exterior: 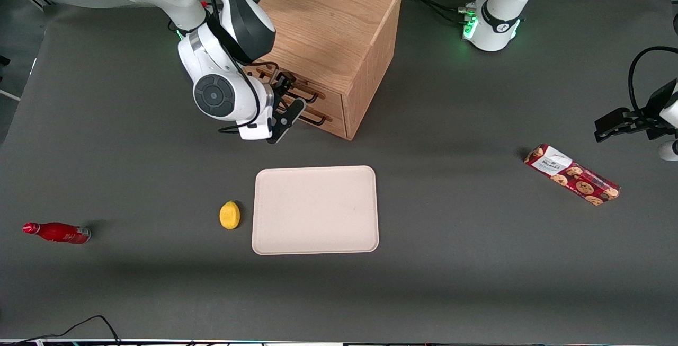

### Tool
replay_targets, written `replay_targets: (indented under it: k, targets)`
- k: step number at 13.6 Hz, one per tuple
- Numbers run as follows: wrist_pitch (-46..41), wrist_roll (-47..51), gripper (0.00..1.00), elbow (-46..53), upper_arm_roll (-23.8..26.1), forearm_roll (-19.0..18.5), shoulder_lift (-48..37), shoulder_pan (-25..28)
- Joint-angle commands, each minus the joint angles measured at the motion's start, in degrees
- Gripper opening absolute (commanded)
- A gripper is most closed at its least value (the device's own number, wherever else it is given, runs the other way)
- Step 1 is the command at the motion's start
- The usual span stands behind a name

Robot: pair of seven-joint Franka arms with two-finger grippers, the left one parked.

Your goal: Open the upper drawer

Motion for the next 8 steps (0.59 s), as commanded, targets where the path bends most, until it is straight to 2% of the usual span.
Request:
replay_targets:
  k: [1,8]
  targets:
    - [1.40,-1.47,1.00,-1.21,0.90,1.75,-0.40,-0.70]
    - [4.12,-2.87,1.00,-1.91,0.81,1.67,1.36,-1.14]
